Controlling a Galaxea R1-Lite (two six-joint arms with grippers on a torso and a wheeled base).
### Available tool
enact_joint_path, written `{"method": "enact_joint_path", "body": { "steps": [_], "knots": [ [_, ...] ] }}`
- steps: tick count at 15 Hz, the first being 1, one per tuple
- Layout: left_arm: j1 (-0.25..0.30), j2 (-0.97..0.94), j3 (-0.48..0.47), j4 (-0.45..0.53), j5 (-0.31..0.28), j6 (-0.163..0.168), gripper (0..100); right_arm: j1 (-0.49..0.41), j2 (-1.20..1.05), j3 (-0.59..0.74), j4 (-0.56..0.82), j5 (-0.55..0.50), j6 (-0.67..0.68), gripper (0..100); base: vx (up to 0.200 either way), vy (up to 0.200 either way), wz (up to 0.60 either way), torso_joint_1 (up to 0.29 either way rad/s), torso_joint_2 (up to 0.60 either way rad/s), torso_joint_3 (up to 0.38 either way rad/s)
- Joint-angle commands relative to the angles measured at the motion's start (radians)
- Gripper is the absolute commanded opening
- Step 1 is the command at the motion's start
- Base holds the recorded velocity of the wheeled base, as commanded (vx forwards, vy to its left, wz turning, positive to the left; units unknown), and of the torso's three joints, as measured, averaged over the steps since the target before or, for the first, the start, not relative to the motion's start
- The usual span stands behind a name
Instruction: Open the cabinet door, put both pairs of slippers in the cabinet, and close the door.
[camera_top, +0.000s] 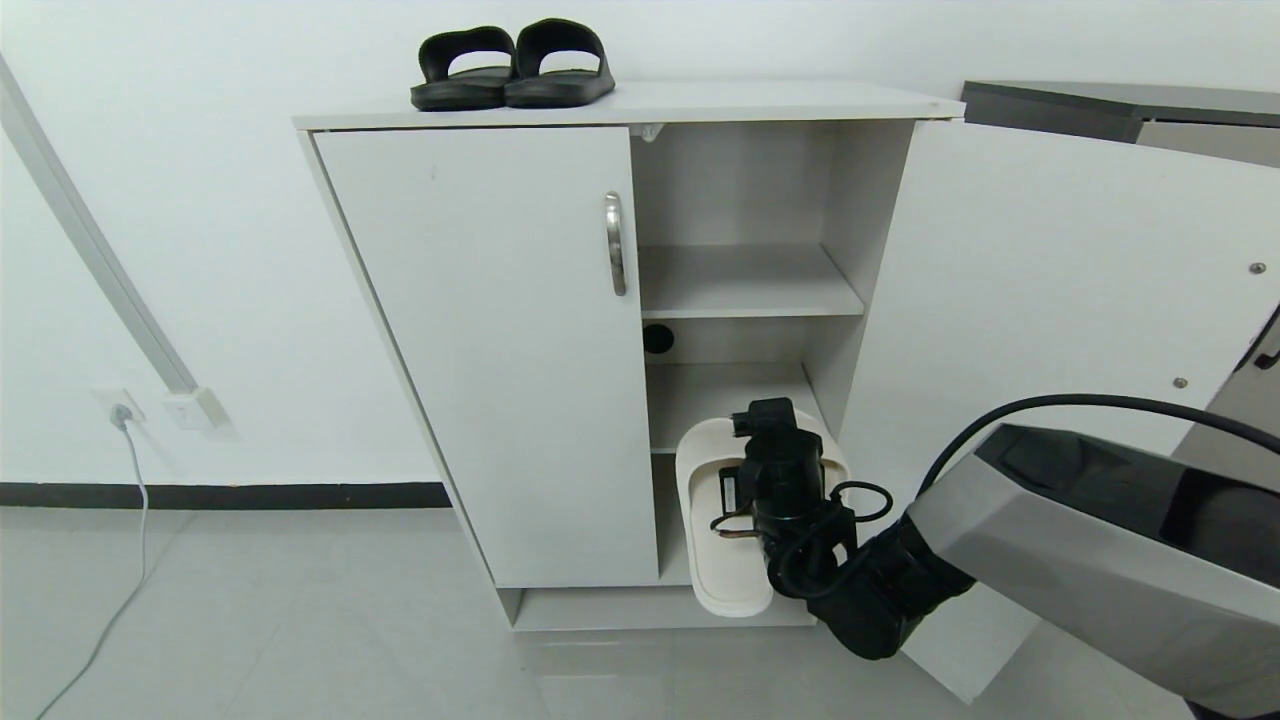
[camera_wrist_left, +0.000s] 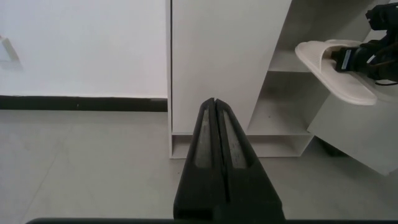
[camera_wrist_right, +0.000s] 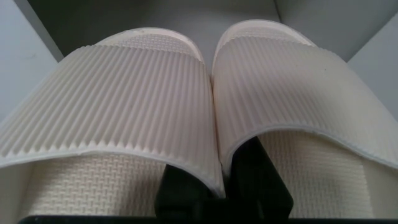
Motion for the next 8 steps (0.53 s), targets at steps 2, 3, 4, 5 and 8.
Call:
{"method": "enact_joint_path", "body": {
  "steps": [2, 3, 4, 5, 8],
  "knots": [
    [0.000, 0.002, 0.000, 0.000, 0.000, 0.000, 0, 0.002, 0.013, -0.004, -0.001, 0.001, 0.000, 0, 0.000, 0.000, 0.00, 0.000, 0.00, 0.000],
    [0.000, 0.002, 0.000, 0.000, 0.000, 0.000, 0, 0.002, 0.016, -0.004, -0.001, 0.001, 0.000, 0, 0.000, 0.000, 0.00, 0.000, 0.00, 0.000],
    [0.000, 0.002, 0.000, 0.000, 0.000, 0.000, 0, 0.002, 0.016, -0.004, -0.002, 0.001, 0.001, 0, 0.000, 0.000, 0.00, 0.002, 0.00, -0.095],
    [0.000, 0.002, 0.000, 0.000, 0.000, 0.000, 0, 0.002, 0.017, -0.004, -0.002, 0.001, 0.001, 0, 0.000, 0.000, 0.00, -0.002, 0.00, -0.139],
    [0.000, 0.002, 0.000, 0.000, 0.000, 0.000, 0, 0.002, 0.017, -0.003, -0.002, 0.001, 0.003, 0, 0.000, 0.000, 0.00, 0.007, 0.00, -0.176]
  ]
}}
